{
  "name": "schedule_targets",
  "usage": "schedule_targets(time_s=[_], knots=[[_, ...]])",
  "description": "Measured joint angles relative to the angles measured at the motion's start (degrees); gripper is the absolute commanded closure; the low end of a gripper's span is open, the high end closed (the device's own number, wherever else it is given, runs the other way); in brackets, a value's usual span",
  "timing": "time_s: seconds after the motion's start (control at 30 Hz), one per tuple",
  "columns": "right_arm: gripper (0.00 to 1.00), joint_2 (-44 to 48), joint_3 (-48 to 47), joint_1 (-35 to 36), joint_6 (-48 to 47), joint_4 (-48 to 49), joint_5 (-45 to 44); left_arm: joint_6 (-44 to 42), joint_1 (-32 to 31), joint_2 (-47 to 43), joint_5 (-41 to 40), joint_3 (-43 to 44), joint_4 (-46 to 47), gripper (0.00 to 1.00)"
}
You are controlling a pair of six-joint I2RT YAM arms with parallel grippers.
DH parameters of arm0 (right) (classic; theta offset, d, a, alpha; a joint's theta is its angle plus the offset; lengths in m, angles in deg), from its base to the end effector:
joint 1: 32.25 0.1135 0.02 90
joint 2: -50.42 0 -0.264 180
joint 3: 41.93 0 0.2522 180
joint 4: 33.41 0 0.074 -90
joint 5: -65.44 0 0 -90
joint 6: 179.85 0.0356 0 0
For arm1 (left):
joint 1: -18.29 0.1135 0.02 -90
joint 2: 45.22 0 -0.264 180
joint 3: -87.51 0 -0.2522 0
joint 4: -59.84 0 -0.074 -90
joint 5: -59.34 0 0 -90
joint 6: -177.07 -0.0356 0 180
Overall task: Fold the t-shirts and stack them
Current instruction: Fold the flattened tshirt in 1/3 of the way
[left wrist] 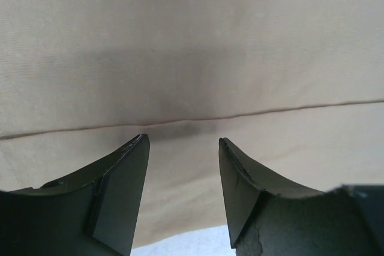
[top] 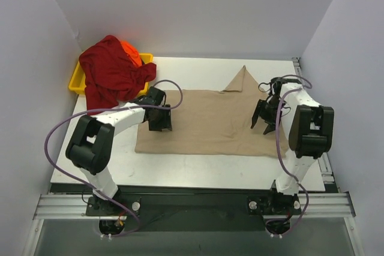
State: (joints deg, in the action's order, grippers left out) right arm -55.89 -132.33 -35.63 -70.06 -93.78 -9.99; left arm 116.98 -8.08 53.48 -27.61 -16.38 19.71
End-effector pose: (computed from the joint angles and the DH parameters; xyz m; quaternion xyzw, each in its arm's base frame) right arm 0.3623 -0.0124 0.1924 0.1829 0.9678 0.1415 0.0993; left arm 0.3065 -0.1540 0.1802 -0.0237 0.9712 -0.1340 0.1957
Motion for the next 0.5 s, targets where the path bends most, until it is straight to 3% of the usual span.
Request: schedule_targets(time_s=[0.2, 0.5], knots=[[0.44, -3.5, 5.8, -0.3, -0.4, 0.8, 0.1, -0.1, 0.3, 1.8, 0.4, -1.4, 2.0, 0.40], [0.44, -2.0, 13.2, -2.1, 1.3, -0.2, -1.0, 0.1, 0.2, -3.0, 0.8, -8.9, 9.5, 0.40]])
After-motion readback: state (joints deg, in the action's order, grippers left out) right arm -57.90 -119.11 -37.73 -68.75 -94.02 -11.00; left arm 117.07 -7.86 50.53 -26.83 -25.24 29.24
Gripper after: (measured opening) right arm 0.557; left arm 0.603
